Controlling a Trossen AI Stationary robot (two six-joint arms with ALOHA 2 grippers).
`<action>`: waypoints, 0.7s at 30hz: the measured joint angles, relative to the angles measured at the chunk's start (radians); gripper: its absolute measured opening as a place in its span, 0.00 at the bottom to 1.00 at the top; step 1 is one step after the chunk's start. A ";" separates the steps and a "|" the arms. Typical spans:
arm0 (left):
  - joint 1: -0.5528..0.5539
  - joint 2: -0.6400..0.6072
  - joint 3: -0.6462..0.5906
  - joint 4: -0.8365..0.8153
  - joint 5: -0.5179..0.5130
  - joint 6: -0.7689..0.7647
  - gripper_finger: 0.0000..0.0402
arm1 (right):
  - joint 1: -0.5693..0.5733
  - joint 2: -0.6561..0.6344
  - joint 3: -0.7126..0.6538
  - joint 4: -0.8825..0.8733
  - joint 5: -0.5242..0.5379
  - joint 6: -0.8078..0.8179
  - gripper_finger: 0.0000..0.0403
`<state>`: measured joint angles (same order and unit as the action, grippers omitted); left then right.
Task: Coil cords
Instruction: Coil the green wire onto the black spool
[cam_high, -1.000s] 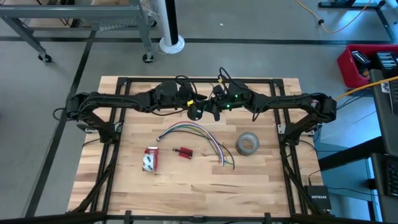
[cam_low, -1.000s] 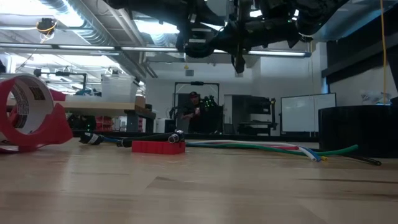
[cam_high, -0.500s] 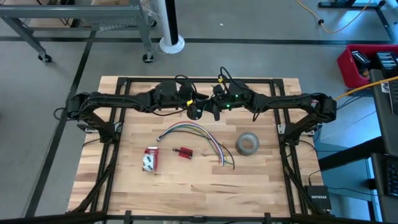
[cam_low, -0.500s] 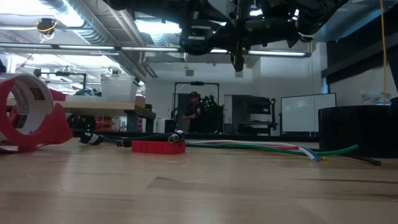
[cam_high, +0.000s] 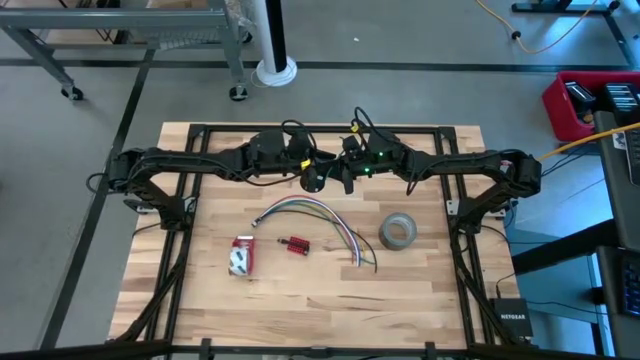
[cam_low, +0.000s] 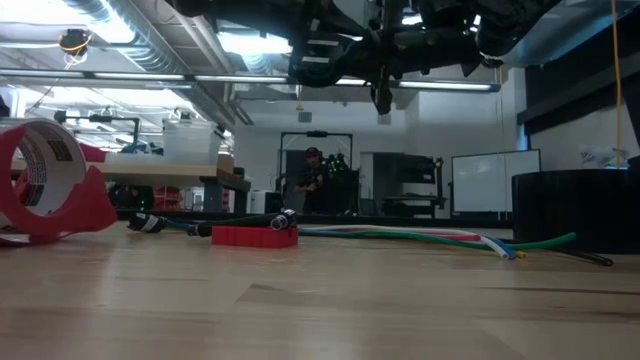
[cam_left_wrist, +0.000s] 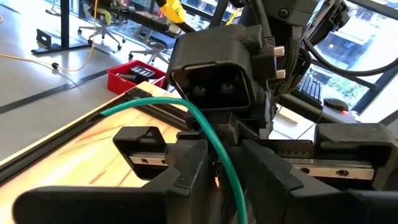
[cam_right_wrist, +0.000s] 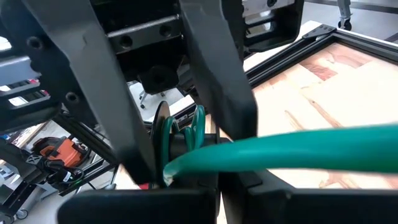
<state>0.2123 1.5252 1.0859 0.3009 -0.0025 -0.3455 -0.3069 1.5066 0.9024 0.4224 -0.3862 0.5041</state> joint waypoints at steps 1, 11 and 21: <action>0.000 0.003 0.000 0.003 0.000 -0.004 0.22 | 0.000 0.000 0.000 0.002 0.000 0.000 0.00; 0.001 0.011 0.000 0.018 0.017 -0.022 0.22 | 0.000 0.000 -0.002 0.021 0.000 0.000 0.00; 0.000 0.012 0.000 0.030 0.020 -0.010 0.11 | 0.000 0.000 -0.002 0.023 0.000 0.000 0.00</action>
<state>0.2123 1.5375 1.0863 0.3309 0.0180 -0.3553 -0.3073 1.5066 0.9009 0.4454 -0.3862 0.5045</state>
